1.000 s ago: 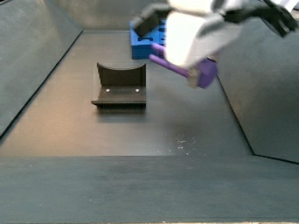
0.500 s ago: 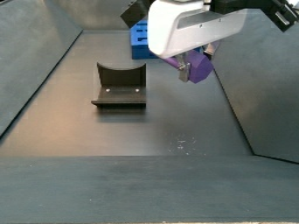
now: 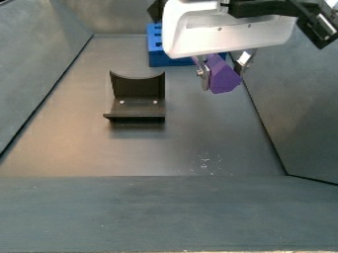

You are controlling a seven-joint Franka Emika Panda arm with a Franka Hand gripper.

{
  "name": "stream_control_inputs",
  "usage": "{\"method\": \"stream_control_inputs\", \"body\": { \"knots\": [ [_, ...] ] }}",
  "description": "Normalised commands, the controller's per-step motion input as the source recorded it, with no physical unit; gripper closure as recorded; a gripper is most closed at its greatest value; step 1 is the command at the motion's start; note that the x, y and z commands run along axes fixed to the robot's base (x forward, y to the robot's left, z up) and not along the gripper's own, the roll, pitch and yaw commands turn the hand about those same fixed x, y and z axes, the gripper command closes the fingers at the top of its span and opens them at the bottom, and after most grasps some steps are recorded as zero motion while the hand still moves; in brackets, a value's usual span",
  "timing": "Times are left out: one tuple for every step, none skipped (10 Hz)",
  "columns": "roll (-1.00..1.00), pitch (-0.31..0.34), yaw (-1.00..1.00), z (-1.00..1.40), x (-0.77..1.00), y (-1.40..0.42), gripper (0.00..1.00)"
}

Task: Pick up the 3 prong object. Move up. Rotate the 3 prong object. Place the 3 prong object on the fixture. Regrasp the 3 prong object. Move to above the board. Insert the 3 prong object.
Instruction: Rotate the 3 prong object.

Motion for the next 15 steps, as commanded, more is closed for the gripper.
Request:
{"method": "stream_control_inputs", "body": {
  "knots": [
    [0.0,-0.007,-1.0,-0.02,0.0,0.01,1.0],
    [0.0,-0.007,-1.0,-0.02,0.0,0.01,1.0],
    [0.0,-0.007,-1.0,-0.02,0.0,0.01,1.0],
    [0.0,-0.007,-1.0,-0.02,0.0,0.01,1.0],
    [0.0,-0.008,-1.0,-0.02,0.0,0.01,1.0],
    [0.0,-0.008,-1.0,-0.02,0.0,0.01,1.0],
    [0.0,-0.008,-1.0,-0.02,0.0,0.01,1.0],
    [0.0,-0.008,-1.0,-0.02,0.0,0.01,1.0],
    [0.0,-0.008,-1.0,-0.02,0.0,0.01,1.0],
    [0.0,-0.009,-1.0,-0.02,0.0,0.01,1.0],
    [0.0,-0.009,-1.0,-0.02,0.0,0.01,1.0],
    [0.0,-0.009,-1.0,-0.02,0.0,0.01,1.0],
    [0.0,-0.009,-1.0,-0.02,0.0,0.01,1.0],
    [0.0,-0.01,-1.0,-0.02,0.0,0.01,1.0],
    [0.0,-0.01,-1.0,-0.02,0.0,0.01,1.0]
  ]
}}
